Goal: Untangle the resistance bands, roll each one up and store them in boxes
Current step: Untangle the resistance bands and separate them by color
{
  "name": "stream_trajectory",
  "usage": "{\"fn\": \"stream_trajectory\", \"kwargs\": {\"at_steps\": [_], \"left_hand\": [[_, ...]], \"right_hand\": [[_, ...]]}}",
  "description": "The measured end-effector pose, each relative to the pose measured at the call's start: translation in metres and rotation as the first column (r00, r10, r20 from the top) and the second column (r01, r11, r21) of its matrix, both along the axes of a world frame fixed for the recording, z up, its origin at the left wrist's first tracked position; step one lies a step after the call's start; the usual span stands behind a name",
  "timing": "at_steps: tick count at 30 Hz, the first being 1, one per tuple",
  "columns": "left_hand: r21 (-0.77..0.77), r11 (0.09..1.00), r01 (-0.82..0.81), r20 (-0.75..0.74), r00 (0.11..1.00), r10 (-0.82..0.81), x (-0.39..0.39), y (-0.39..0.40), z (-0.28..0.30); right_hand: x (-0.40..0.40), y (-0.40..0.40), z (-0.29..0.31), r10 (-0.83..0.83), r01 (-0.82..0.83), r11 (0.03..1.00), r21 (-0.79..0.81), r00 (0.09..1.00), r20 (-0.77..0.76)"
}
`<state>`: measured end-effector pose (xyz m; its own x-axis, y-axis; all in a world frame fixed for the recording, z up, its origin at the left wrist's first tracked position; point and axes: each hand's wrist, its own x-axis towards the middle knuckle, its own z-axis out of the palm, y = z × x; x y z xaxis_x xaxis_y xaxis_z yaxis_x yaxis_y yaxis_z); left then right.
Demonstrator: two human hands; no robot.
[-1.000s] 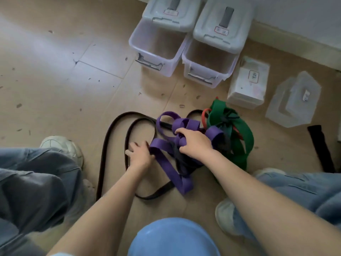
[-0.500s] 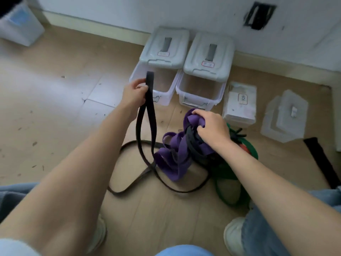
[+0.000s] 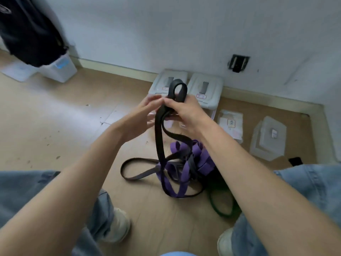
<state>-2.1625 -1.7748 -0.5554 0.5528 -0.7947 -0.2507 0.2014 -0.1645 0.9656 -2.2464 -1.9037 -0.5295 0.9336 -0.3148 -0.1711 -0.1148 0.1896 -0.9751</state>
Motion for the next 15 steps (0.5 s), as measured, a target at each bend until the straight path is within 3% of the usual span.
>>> {"fn": "stream_trajectory", "kwargs": {"at_steps": [2,5,7,9,10,12,14,15], "left_hand": [[0.082,0.984,0.155,-0.167,0.976,-0.14,-0.028,0.007,-0.032],[0.262,0.927,0.267,-0.064,0.964,-0.26,-0.054,0.014,-0.078],[0.342,0.922,0.181,0.025,0.979,-0.201,-0.046,0.021,-0.09],[0.306,0.946,-0.104,0.017,0.994,0.104,-0.021,0.028,-0.082],[0.23,0.942,-0.243,-0.032,0.966,0.257,-0.005,0.032,-0.072],[0.12,0.948,-0.296,-0.119,0.943,0.31,0.027,0.035,-0.049],[0.195,0.973,-0.121,-0.083,0.987,0.139,0.044,0.032,-0.034],[0.285,0.959,-0.003,-0.053,0.998,0.019,0.044,0.029,-0.032]], "right_hand": [[0.005,-0.005,0.021,-0.125,0.11,0.975,0.191,0.99,0.068],[0.013,-0.025,0.028,-0.315,0.277,0.905,0.324,0.946,0.073],[0.011,-0.039,0.008,-0.465,0.456,0.835,0.308,0.884,-0.048],[0.0,-0.053,-0.029,-0.532,0.565,0.814,0.135,0.818,-0.217],[-0.009,-0.055,-0.047,-0.459,0.494,0.869,0.027,0.825,-0.33],[-0.025,-0.053,-0.079,-0.191,0.153,0.982,-0.114,0.77,-0.609],[-0.029,-0.045,-0.099,-0.123,-0.072,0.971,-0.228,0.666,-0.736],[-0.026,-0.043,-0.107,-0.172,-0.128,0.928,-0.351,0.687,-0.706]]}}
